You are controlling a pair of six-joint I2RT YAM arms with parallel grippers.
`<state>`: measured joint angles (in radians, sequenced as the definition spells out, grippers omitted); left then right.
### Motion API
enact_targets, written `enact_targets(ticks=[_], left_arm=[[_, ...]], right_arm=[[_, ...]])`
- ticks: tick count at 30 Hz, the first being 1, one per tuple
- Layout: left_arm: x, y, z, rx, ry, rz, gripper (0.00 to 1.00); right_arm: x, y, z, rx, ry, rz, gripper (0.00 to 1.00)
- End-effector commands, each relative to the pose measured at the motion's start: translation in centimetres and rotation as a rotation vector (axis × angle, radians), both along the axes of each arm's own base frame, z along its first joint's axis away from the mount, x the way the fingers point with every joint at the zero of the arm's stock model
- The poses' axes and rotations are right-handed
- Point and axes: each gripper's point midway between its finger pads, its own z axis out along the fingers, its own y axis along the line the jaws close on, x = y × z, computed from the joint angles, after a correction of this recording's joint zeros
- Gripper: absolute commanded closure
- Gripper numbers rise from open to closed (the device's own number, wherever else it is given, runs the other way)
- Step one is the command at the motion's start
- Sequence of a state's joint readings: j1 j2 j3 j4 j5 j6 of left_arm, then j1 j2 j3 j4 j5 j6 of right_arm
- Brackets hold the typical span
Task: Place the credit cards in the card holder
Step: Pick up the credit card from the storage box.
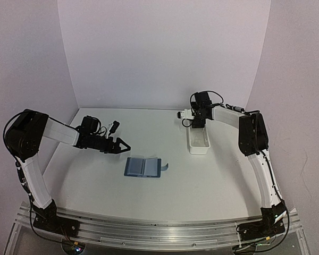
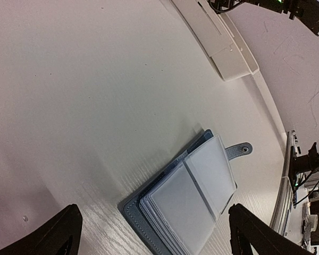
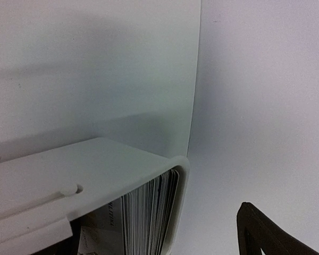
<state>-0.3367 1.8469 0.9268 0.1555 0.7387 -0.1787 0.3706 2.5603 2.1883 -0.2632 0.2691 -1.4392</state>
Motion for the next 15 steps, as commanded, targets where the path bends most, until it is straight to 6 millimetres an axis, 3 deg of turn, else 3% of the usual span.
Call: enact_targets(ticks=[1, 8, 15], left_arm=[[0.5, 0.2, 0.8, 0.006, -0.030, -0.003, 0.04], [0.5, 0.1, 0.6, 0.004, -0.025, -0.002, 0.04], [0.4, 0.2, 0.6, 0.000, -0.021, 0.000, 0.04]], right_arm=[[1.3, 0.4, 0.9, 0.020, -0.059, 0.016, 0.07], [1.0, -0.1, 0.7, 0.020, -0.046, 0.005, 0.42], [0.6, -0.4, 1.7, 0.025, -0.050, -0.011, 0.58]])
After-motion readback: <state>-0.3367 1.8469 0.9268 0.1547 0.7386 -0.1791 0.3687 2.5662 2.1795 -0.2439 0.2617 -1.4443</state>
